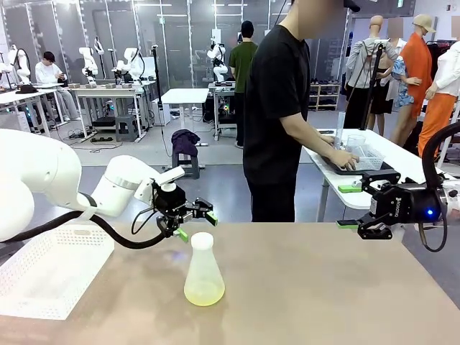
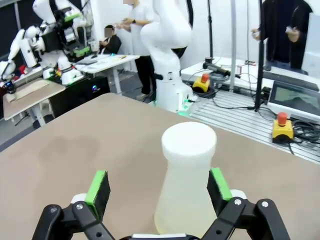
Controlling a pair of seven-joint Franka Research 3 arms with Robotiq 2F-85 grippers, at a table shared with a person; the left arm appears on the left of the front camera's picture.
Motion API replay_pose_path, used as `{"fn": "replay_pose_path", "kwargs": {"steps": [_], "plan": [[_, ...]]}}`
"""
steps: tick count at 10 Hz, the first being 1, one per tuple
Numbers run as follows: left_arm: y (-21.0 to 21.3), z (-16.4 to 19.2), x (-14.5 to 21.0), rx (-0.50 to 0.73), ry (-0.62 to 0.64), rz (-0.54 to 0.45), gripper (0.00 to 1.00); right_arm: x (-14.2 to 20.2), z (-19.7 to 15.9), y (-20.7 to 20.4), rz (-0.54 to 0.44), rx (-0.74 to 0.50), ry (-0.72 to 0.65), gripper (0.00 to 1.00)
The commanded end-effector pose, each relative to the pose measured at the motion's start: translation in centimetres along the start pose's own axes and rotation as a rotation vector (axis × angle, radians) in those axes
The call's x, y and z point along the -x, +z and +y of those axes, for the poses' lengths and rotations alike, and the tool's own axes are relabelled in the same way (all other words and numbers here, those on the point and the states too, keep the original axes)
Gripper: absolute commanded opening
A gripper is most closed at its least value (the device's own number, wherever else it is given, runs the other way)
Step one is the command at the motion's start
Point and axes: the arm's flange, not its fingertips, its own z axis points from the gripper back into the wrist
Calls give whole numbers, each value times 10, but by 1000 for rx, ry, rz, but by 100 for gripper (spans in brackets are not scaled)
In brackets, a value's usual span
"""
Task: Prepare the solutions needed for the experiment.
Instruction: When the human places the Big flask in the center of the table, pick up the Big flask and place it in the left Organizing basket.
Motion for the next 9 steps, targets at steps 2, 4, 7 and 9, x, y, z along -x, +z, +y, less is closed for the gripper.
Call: {"fn": "replay_pose_path", "kwargs": {"steps": [2,4,7,9], "plan": [[7,5,6,122,-21,-43,100,0,2,0,8,-1,2,80],[-4,6,12,158,5,-40,100,0,2,0,8,-1,2,80],[-24,12,18,166,27,-47,100,0,2,0,8,-1,2,80],[-36,13,22,194,48,-66,100,0,2,0,8,-1,2,80]]}}
